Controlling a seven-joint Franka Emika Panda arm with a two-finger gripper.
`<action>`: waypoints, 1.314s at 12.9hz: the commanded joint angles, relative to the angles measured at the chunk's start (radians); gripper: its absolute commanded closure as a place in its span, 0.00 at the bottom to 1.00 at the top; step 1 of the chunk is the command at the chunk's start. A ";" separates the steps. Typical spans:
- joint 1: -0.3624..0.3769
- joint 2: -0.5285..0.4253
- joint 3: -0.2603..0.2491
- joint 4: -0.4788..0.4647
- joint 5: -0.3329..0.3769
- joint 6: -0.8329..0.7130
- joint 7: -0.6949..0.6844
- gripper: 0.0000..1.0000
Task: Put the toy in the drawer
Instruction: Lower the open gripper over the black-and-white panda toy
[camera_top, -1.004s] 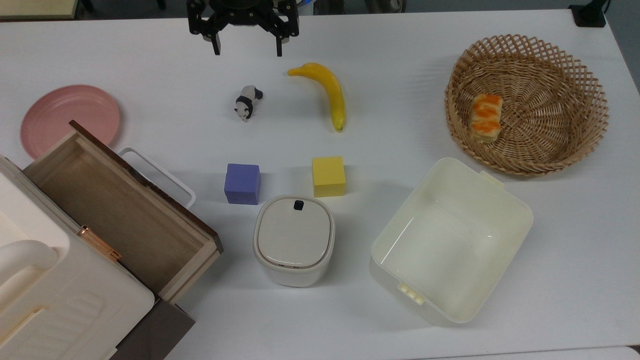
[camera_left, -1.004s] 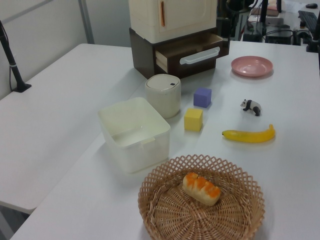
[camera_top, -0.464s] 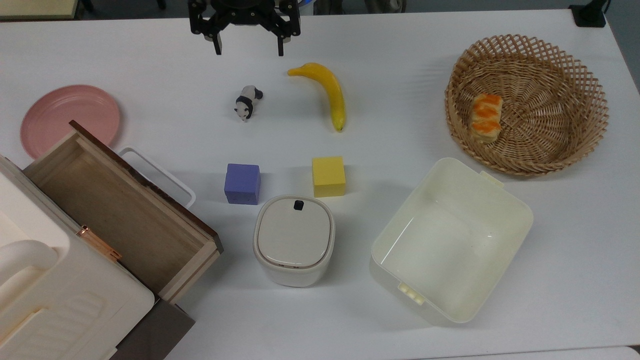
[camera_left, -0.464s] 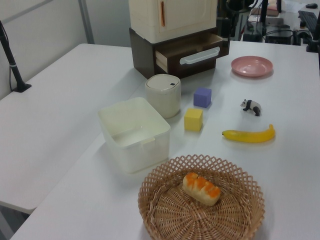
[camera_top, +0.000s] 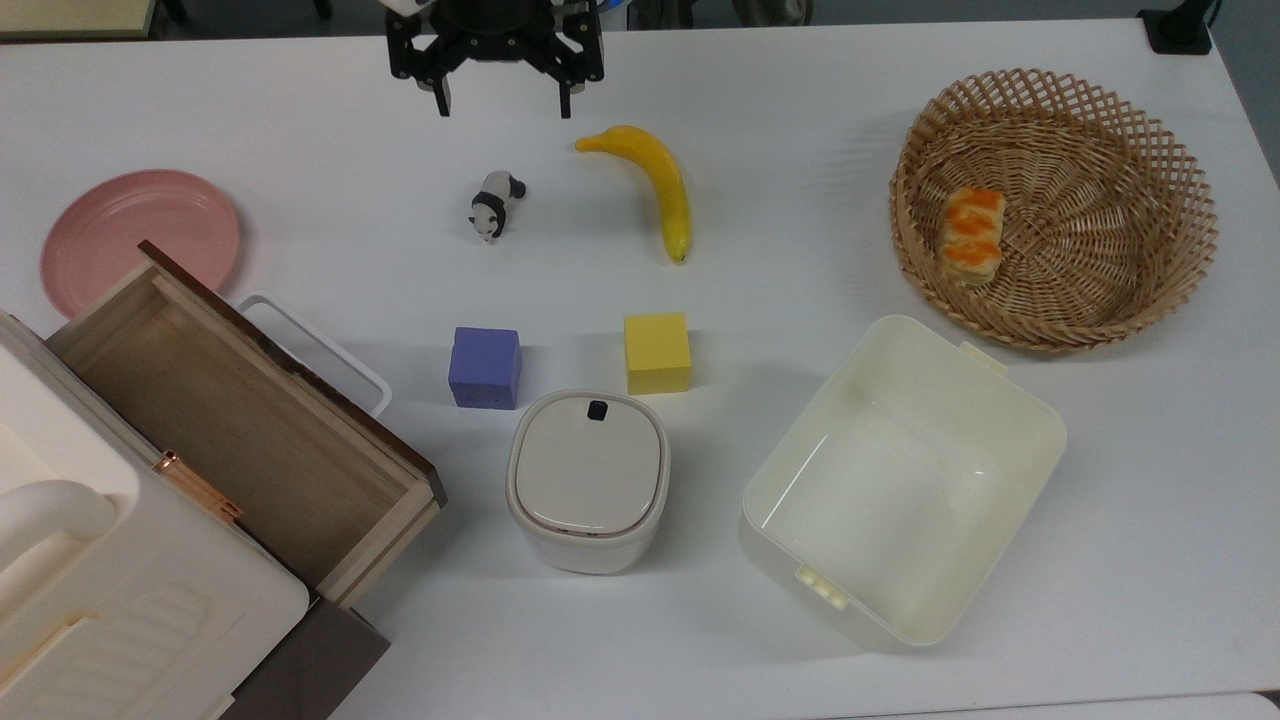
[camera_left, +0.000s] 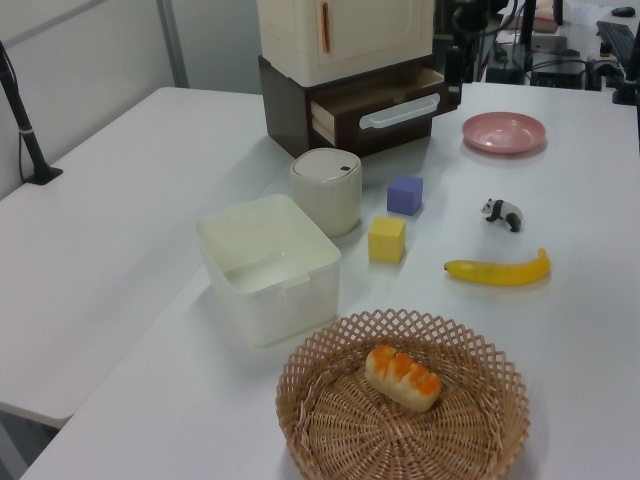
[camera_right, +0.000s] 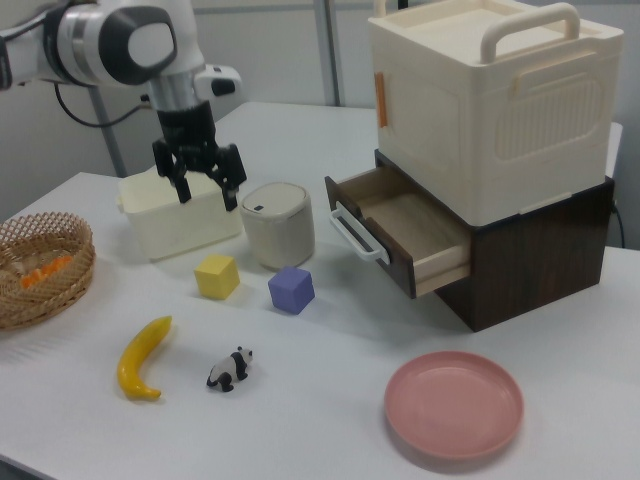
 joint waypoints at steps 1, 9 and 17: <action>-0.012 -0.020 -0.004 -0.136 -0.043 -0.008 -0.009 0.00; -0.029 -0.050 -0.011 -0.507 -0.086 0.289 -0.011 0.10; -0.063 0.009 -0.013 -0.593 -0.106 0.431 -0.008 0.61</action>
